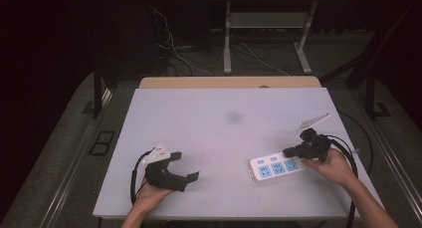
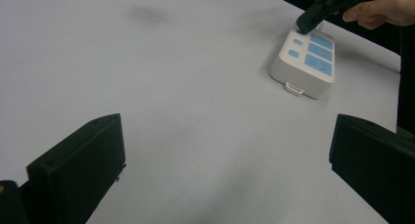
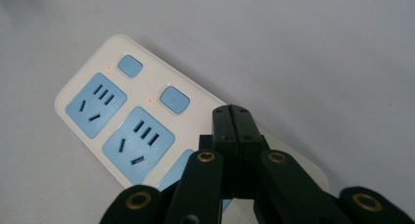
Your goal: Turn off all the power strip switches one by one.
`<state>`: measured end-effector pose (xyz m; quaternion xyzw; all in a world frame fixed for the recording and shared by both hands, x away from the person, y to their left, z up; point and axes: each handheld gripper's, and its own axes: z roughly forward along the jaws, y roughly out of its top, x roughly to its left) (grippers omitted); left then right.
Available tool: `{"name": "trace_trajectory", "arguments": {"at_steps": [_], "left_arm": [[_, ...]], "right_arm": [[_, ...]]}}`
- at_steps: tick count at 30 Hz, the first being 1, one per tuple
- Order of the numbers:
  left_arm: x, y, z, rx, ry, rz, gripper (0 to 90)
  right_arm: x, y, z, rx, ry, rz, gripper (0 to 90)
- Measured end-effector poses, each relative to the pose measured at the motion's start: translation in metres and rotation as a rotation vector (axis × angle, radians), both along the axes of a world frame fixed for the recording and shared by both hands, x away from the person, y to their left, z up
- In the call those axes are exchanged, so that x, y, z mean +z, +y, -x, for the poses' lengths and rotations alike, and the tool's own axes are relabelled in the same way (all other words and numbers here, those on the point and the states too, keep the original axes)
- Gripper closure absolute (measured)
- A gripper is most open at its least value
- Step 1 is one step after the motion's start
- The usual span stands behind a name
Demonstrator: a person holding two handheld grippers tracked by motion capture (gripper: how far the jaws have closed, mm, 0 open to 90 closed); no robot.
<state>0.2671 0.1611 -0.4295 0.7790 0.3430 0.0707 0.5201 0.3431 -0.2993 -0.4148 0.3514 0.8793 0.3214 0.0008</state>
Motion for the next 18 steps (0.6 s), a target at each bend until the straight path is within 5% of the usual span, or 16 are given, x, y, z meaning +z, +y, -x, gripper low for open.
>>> {"name": "trace_trajectory", "arguments": {"at_steps": [18], "left_arm": [[-0.0001, 0.0, -0.0007, -0.002, 0.001, 0.003, 0.0]], "right_arm": [[0.007, 0.0079, 0.0084, 0.037, -0.012, 0.032, 90.0]]}}
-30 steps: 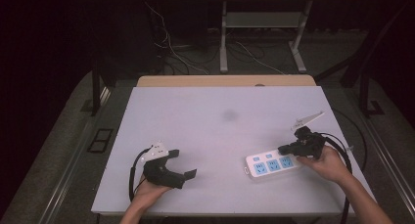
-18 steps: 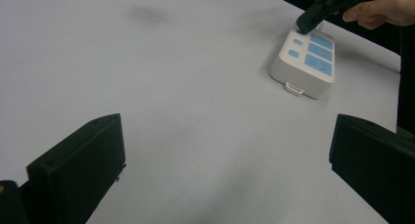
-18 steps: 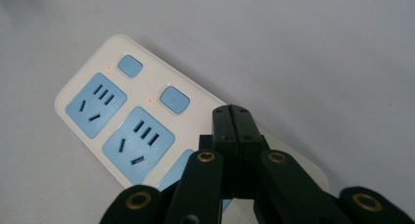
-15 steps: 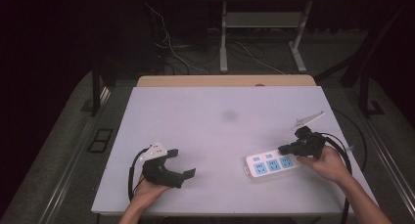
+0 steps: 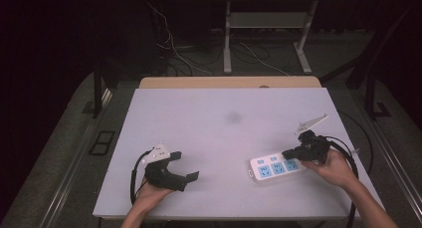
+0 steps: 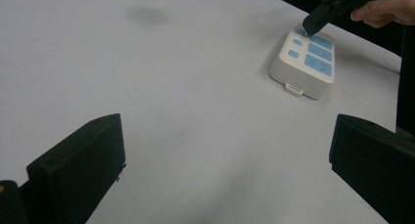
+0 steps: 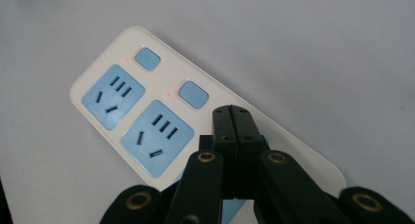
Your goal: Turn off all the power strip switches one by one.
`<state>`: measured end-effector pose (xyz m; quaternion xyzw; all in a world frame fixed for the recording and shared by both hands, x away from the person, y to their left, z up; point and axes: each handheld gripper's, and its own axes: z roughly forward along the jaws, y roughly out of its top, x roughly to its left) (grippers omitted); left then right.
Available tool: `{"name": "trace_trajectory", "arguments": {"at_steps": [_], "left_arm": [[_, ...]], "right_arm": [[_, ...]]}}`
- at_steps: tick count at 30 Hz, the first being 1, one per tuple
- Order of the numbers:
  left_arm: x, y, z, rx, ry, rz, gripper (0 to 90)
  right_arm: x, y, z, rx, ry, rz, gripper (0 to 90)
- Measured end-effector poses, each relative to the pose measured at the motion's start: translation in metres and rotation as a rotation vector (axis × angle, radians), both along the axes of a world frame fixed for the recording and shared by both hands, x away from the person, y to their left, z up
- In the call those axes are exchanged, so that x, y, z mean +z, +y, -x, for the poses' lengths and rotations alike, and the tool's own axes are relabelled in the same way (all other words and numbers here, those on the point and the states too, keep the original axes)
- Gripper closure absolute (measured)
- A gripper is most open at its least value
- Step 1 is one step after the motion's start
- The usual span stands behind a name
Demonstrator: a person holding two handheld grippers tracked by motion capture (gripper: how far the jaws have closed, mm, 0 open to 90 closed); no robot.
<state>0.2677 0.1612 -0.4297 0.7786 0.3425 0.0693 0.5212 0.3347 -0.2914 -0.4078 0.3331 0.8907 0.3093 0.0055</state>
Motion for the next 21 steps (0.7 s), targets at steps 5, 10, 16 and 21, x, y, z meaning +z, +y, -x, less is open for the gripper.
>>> {"name": "trace_trajectory", "arguments": {"at_steps": [5, 10, 16, 21], "left_arm": [[0.0, 0.0, 0.0, 0.001, 0.0, 0.001, 0.0], [0.0, 0.0, 0.0, -0.001, -0.001, 0.0, 0.0], [0.0, 0.0, 0.0, 0.0, -0.002, 0.002, 0.0], [0.001, 0.0, 0.0, -0.001, -0.002, 0.002, 0.0]], "right_arm": [[0.005, 0.005, 0.003, 0.014, -0.005, 0.0, 90.0], [0.016, 0.011, 0.007, 0.034, -0.013, -0.009, 90.0], [0.028, 0.017, 0.01, 0.054, -0.026, -0.005, 90.0], [0.038, 0.022, 0.011, 0.072, -0.035, -0.009, 90.0]]}}
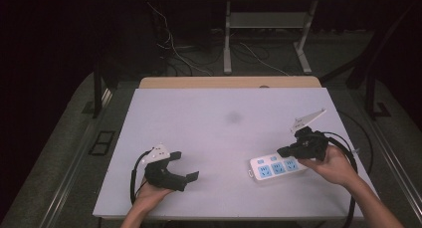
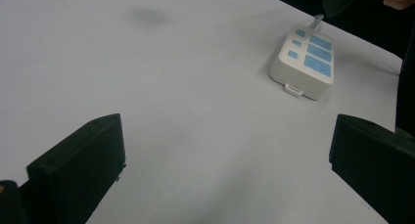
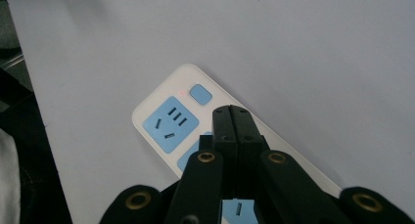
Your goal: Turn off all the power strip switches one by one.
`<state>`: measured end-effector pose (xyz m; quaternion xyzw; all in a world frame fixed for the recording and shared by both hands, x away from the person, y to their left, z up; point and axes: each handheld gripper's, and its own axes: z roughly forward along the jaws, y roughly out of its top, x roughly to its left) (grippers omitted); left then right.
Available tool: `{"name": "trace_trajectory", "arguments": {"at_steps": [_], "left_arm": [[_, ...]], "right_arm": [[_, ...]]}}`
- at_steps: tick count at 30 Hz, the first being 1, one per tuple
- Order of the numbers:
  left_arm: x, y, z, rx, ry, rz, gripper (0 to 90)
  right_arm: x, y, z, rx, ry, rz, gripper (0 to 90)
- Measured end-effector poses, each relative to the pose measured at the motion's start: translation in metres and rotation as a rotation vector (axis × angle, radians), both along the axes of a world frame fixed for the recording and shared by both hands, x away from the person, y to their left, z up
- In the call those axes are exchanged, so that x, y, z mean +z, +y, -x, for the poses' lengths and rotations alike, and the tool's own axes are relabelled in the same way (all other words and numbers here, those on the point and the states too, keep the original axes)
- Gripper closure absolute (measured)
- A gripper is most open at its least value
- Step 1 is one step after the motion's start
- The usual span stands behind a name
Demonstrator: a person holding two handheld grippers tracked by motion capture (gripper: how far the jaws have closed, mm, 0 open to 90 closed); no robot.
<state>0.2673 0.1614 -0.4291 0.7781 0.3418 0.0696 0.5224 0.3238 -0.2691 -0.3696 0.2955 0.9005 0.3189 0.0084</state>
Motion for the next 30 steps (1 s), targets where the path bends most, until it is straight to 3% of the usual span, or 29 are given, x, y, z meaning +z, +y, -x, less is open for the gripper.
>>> {"name": "trace_trajectory", "arguments": {"at_steps": [19, 30], "left_arm": [[0.0, 0.0, 0.0, -0.002, -0.001, -0.005, 0.0], [0.0, 0.0, 0.0, -0.001, -0.003, -0.001, 0.0]], "right_arm": [[0.015, 0.015, -0.007, 0.022, -0.007, -0.009, 90.0], [0.0, 0.013, -0.019, 0.001, 0.016, -0.007, 90.0]]}}
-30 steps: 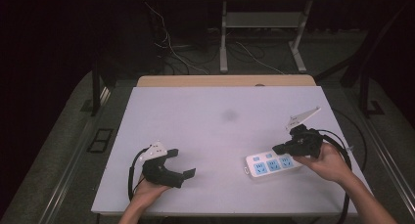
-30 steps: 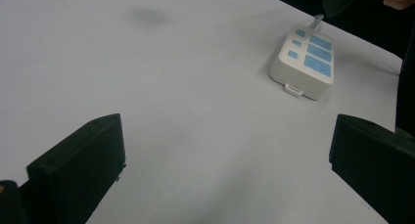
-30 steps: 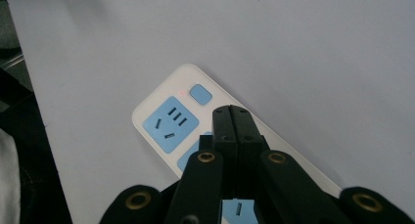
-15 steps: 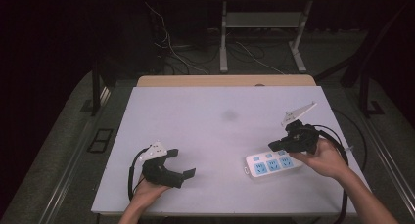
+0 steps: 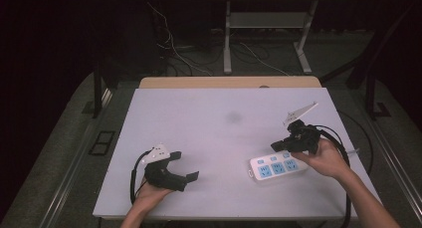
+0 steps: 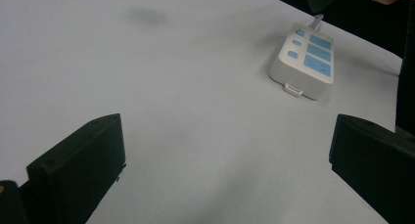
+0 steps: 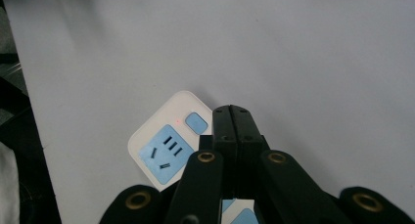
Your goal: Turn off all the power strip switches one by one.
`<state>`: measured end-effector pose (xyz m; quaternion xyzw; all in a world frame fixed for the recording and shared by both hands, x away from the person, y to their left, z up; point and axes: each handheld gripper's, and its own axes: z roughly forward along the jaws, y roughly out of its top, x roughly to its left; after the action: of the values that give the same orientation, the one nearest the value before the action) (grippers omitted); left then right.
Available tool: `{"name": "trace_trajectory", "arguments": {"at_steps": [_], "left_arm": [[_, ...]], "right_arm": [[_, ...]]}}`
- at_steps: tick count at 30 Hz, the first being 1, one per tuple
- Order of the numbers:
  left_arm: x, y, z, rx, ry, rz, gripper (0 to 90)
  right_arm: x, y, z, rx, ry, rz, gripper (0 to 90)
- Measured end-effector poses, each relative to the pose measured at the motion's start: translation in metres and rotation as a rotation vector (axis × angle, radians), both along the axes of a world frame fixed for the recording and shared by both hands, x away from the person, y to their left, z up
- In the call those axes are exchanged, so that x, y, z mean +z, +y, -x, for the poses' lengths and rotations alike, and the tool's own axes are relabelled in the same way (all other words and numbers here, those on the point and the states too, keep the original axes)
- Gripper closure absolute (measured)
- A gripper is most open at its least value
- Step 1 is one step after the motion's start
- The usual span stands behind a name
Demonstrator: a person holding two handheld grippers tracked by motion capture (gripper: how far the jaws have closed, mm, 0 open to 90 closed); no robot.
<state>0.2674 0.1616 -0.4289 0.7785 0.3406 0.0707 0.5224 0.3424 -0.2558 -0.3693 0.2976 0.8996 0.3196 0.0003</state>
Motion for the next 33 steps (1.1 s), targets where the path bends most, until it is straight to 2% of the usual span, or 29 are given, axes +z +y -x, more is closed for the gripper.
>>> {"name": "trace_trajectory", "arguments": {"at_steps": [9, 33], "left_arm": [[0.0, 0.0, 0.0, -0.002, 0.001, -0.004, 0.0], [-0.001, 0.0, 0.0, -0.002, 0.002, -0.006, 0.0]], "right_arm": [[-0.016, -0.007, -0.003, -0.021, 0.029, -0.012, 90.0], [-0.037, -0.002, -0.004, -0.013, 0.073, 0.002, 90.0]]}}
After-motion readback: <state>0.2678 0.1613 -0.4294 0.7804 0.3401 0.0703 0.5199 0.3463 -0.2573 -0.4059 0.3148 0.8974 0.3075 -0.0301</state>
